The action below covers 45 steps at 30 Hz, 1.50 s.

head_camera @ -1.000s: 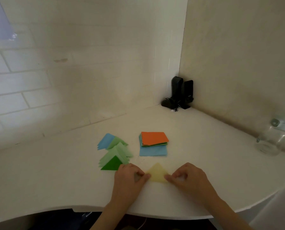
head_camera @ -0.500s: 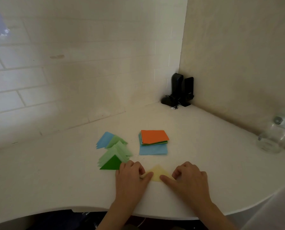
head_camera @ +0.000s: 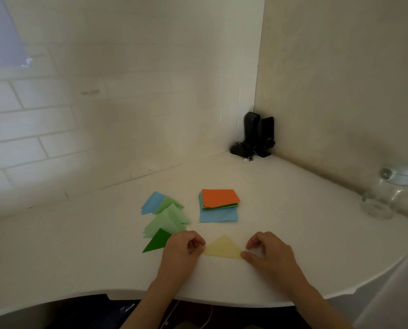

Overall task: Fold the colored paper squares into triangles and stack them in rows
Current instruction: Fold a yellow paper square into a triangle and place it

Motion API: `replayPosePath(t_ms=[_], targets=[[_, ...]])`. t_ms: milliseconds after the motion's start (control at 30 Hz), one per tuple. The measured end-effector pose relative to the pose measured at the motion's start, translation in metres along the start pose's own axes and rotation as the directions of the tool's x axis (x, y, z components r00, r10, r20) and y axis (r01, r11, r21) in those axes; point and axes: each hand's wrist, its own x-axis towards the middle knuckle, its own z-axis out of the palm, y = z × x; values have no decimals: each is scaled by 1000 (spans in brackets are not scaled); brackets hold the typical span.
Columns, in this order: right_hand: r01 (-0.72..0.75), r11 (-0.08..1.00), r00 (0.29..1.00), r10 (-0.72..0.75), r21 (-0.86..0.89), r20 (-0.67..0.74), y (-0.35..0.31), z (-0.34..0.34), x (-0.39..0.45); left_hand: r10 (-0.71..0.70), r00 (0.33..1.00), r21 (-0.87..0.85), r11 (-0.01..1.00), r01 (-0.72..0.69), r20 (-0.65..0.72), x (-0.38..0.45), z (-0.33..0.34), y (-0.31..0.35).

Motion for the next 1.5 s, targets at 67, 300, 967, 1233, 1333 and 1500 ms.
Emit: replayPosePath(t_ms=[67,300,967,1233,1333,1500], targets=[[-3,1000,1000,2,-15,-14,-1,0,-2,40,999,89,995,-39,-8,-1,2,3],[4,998,999,-6,-67,-42,-4,4,-5,19,999,360,933,-28,28,-8,26,30],[212,976,966,-217,-53,-138,-45,26,69,-92,977,166,978,125,-193,-22,-65,-24],[191,949,978,-207,-250,-40,-54,45,111,-87,978,175,977,120,-190,-13,-59,-53],[180,950,974,-208,-257,-85,-51,52,113,-36,973,193,978,81,-226,-3,-53,-60],[147,955,950,-210,-259,-232,-47,62,118,-39,965,164,983,83,-258,22,-46,-68]])
